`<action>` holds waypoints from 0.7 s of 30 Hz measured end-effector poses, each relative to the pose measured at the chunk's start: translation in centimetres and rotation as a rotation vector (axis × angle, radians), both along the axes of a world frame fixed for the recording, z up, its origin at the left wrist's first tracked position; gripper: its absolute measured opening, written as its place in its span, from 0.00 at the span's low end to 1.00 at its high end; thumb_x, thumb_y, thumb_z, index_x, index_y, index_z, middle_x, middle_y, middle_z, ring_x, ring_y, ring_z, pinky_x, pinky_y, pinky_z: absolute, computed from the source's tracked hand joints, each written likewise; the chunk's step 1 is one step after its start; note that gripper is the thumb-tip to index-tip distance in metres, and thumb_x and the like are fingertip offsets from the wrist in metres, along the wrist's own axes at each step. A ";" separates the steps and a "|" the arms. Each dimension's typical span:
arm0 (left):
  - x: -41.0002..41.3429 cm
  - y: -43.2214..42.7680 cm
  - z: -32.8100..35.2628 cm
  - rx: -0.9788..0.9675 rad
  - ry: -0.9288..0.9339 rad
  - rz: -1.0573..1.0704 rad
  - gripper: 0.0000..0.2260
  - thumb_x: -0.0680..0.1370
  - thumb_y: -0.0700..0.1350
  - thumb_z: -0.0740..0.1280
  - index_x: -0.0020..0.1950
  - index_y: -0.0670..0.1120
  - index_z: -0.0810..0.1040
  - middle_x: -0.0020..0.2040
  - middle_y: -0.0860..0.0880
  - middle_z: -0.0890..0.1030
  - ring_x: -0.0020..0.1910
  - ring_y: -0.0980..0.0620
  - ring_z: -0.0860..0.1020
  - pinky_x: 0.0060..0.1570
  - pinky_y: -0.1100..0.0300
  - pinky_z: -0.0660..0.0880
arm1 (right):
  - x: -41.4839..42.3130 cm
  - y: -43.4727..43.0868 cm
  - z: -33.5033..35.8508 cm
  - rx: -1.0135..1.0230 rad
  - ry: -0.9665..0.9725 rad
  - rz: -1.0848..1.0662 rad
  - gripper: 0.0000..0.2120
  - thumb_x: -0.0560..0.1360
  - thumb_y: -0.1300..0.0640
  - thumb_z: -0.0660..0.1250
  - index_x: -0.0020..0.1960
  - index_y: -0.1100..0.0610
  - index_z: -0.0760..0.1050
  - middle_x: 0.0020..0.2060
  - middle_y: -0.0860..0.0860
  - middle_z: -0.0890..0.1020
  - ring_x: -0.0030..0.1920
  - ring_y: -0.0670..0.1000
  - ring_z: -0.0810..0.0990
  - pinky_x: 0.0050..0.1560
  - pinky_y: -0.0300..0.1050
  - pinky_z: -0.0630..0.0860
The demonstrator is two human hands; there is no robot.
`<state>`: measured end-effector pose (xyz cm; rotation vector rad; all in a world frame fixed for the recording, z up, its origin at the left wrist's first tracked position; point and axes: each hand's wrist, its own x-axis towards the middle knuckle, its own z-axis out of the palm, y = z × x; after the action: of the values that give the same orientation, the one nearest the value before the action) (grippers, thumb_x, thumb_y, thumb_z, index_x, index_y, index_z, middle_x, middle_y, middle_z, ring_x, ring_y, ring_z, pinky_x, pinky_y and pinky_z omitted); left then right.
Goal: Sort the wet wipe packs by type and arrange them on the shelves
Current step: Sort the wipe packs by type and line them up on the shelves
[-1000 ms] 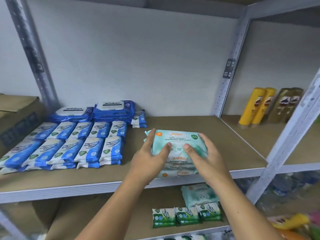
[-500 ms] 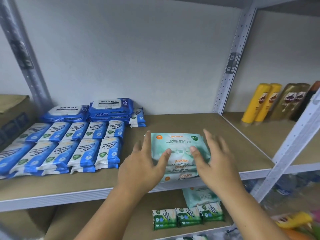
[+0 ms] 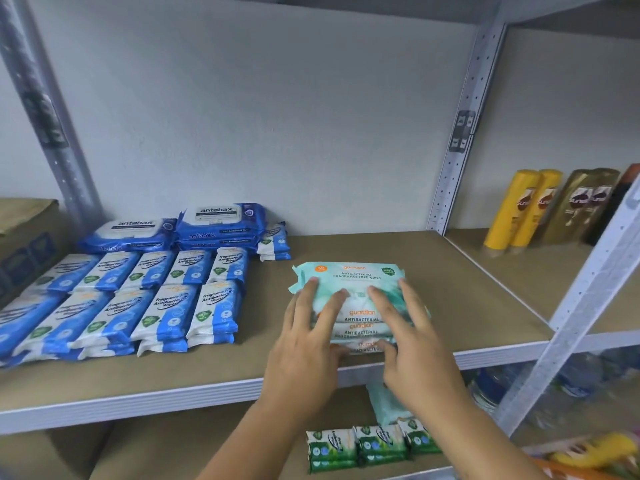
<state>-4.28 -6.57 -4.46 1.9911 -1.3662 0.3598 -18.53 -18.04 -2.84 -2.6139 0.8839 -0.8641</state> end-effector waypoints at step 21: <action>16.9 -20.0 -0.7 0.157 0.037 0.126 0.36 0.79 0.50 0.68 0.78 0.61 0.47 0.79 0.49 0.42 0.78 0.42 0.46 0.75 0.43 0.60 | 18.7 -21.2 -2.7 -0.126 -0.126 0.083 0.38 0.73 0.69 0.71 0.77 0.44 0.65 0.81 0.56 0.54 0.77 0.58 0.63 0.69 0.47 0.70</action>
<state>12.60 -26.59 -5.11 2.2084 -1.2840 0.2789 0.14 -39.21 -5.51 -2.6453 0.7043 -1.0805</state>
